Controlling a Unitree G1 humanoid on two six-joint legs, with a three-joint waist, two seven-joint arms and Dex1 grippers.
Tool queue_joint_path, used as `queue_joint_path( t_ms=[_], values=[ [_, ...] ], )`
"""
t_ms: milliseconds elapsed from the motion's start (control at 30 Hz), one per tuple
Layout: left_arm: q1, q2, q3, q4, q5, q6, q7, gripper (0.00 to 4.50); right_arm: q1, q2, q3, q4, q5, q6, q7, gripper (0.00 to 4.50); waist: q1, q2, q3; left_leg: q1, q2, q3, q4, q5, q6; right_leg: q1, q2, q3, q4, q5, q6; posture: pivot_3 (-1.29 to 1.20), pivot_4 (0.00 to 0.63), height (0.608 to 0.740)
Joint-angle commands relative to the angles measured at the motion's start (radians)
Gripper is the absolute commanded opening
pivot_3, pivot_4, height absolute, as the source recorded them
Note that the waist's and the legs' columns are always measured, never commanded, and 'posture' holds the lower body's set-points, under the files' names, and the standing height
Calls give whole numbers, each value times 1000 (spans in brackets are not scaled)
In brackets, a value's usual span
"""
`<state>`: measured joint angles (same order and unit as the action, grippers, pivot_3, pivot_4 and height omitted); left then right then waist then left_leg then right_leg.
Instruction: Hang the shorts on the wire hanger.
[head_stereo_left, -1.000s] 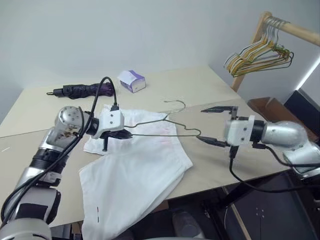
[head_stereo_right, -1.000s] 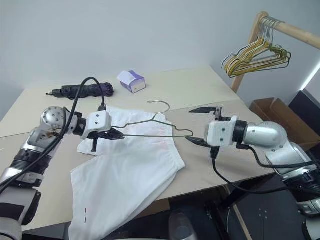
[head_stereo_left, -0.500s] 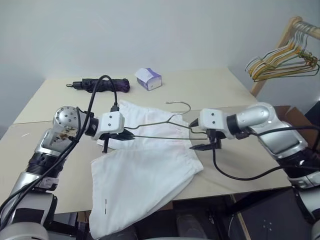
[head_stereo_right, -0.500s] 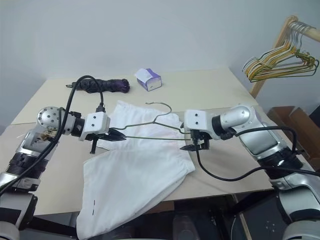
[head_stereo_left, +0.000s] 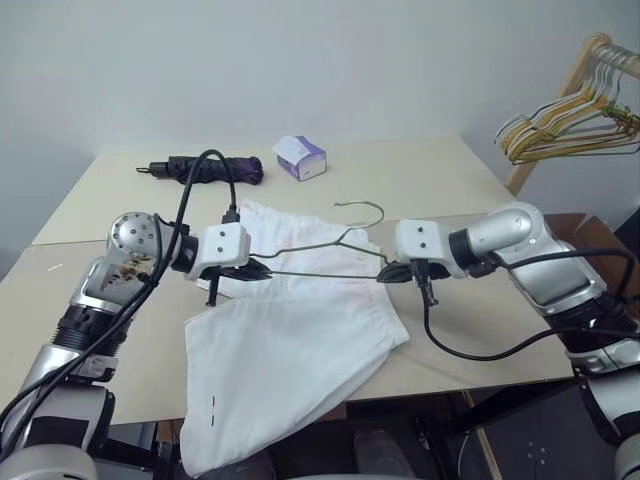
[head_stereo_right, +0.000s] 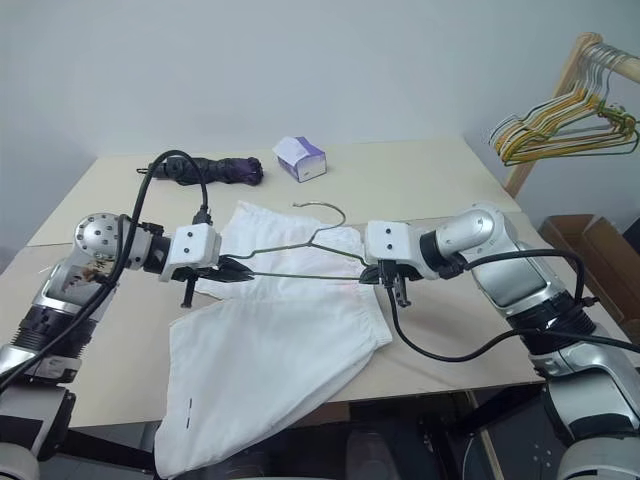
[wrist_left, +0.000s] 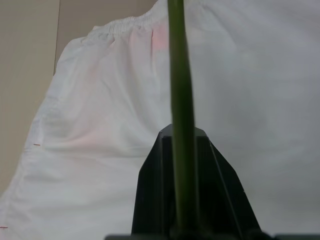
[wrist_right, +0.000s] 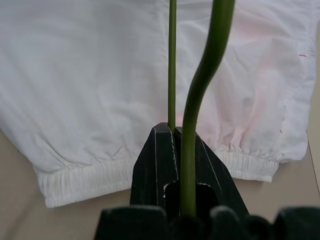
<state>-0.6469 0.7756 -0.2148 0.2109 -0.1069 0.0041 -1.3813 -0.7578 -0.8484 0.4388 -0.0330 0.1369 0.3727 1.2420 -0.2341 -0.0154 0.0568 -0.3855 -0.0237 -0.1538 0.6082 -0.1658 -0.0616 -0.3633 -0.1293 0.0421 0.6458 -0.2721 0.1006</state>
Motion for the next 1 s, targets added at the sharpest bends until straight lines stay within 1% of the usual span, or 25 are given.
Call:
queue_joint_path(
  t_ms=[33, 167, 233, 267, 300, 400, 467, 500, 533, 600, 667, 733, 833, 900, 1000],
  values=[
    [-31, -5, 22, -3, -23, 0, -8, 0, 3, -1, -60, -37, -5, 12, -3, 36, 0, 0, 0, 0, 0, 0, 0, 0, 0, 0, 0, 0, 0, 0, 0, -185, 0, 740],
    [-39, -14, 53, 23, -94, 48, -49, 1065, 33, -21, -92, -56, 5, 23, 9, 0, 0, 0, 0, 0, 0, 0, 0, 0, 0, 0, 0, 0, 0, 0, 0, -191, 0, 740],
    [-46, -15, 67, 40, -96, 48, -30, 1736, 54, -35, -113, -72, 17, 37, 12, 0, 0, 0, 0, 0, 0, 0, 0, 0, 0, 0, 0, 0, 0, 0, 0, -193, 0, 740],
    [-50, -15, 76, 52, -96, 37, -22, 1993, 69, -46, -128, -82, 26, 47, 17, 0, 0, 0, 0, 0, 0, 0, 0, 0, 0, 0, 0, 0, 0, 0, 0, -193, 0, 740],
    [-55, -15, 93, 61, -106, 44, -11, 2413, 91, -61, -148, -98, 41, 65, 21, 0, 0, 0, 0, 0, 0, 0, 0, 0, 0, 0, 0, 0, 0, 0, 0, -192, 0, 740],
    [-70, -7, 151, 93, -136, 60, 15, 3237, 179, -120, -223, -139, 94, 126, 35, 0, 2, 0, 0, -1, 0, 0, 0, 0, 0, 0, 0, 0, 0, 0, 0, -190, 0, 740],
    [-68, 5, 184, 104, -150, 70, 22, 3896, 239, -154, -272, -158, 128, 174, 34, 0, 3, 0, 0, -1, 0, 0, 0, 0, 0, 0, 0, -1, 0, 0, 1, -191, 0, 740],
    [-57, 12, 213, 102, -174, 88, 26, 4257, 274, -170, -302, -162, 151, 210, 31, 0, 2, 0, 0, -1, 0, 0, 0, 0, 0, 0, 0, 0, 0, 0, 1, -197, 0, 740],
    [-41, 15, 245, 86, -205, 115, 35, 4484, 311, -184, -335, -166, 174, 241, 28, 0, 1, 0, 0, -1, 0, 0, 0, 0, 0, 0, 0, 0, 0, 0, 1, -198, 0, 740],
    [33, -2, 325, -15, -283, 172, 94, 4484, 377, -201, -402, -157, 236, 350, 14, 0, -2, 0, 0, -1, 0, 0, 0, 0, 0, 0, 0, 0, 0, 0, 1, -198, 0, 740],
    [116, -1, 369, -140, -366, 263, 111, 4484, 414, -195, -452, -134, 291, 474, -18, 0, -5, 1, 0, 0, 1, 0, 0, 0, 0, 0, 0, 0, 0, 0, 1, -196, 0, 740],
    [182, 11, 382, -236, -422, 324, 103, 4484, 428, -189, -477, -100, 335, 590, -39, 0, -3, 0, 0, 0, 1, 1, 0, 0, 0, 0, 0, 0, 1, 0, 1, -189, 0, 740],
    [246, 19, 386, -323, -458, 356, 107, 4484, 424, -199, -467, -17, 385, 749, -40, 0, 7, 0, 0, 1, 0, 1, 2, 0, 0, 2, 0, 0, 1, 0, 0, -178, 0, 740],
    [265, 20, 391, -348, -469, 368, 121, 4484, 429, -201, -467, 19, 406, 792, -36, 0, 16, 1, 0, 1, 0, 1, 2, 0, 0, 2, 0, 0, 0, 0, 0, -171, 0, 740],
    [286, 26, 400, -375, -486, 383, 131, 4484, 464, -197, -477, 81, 406, 787, -44, 0, 27, 0, 0, 0, 0, 1, 1, -1, 0, 1, 0, 0, 0, -1, -1, -162, 0, 740]
  ],
)
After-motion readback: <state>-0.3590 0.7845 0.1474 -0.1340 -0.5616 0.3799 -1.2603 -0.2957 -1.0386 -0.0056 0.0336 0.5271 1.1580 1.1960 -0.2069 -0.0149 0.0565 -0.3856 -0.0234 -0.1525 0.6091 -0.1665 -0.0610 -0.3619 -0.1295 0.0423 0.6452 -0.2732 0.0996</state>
